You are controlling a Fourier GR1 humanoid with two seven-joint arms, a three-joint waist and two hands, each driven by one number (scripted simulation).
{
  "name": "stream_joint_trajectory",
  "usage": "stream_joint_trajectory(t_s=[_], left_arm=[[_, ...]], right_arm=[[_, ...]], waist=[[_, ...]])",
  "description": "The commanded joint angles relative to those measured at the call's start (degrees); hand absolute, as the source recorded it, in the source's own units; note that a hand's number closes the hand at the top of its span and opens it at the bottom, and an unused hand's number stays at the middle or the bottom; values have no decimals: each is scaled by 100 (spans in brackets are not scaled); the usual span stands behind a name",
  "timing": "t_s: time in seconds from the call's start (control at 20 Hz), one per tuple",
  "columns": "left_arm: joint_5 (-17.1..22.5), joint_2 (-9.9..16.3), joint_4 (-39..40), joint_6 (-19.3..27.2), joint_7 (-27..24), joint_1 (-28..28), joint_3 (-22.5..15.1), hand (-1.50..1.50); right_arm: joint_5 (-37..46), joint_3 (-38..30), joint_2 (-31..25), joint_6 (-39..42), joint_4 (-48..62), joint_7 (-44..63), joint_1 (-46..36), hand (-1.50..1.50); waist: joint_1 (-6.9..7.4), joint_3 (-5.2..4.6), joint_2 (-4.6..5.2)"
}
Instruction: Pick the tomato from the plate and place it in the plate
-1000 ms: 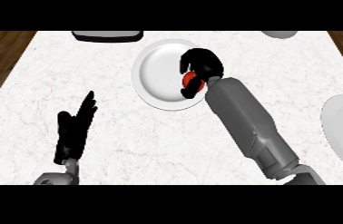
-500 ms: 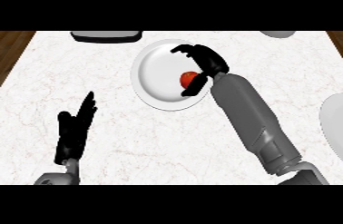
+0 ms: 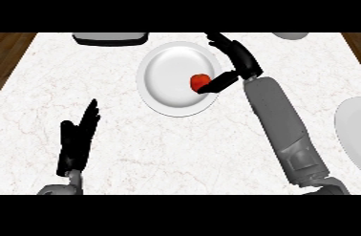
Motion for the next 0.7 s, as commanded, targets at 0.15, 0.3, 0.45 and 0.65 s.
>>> stream_joint_trajectory(t_s=[0.15,0.3,0.45,0.65], left_arm=[[92,98,-148,-253,160,-96,59,0],[-168,-158,156,92,19,-289,0,0],[-230,-232,-61,94,-5,34,-97,0],[-84,-68,-75,-200,-137,101,19,0]], right_arm=[[-321,-273,-315,598,745,-877,21,-150],[-410,-225,-519,931,352,-988,159,-150],[-344,-60,-113,598,221,-887,226,-150],[-69,-31,-249,248,975,-1492,143,-150]], waist=[[71,-1,18],[8,-2,1],[3,-3,-11],[60,-1,11]])
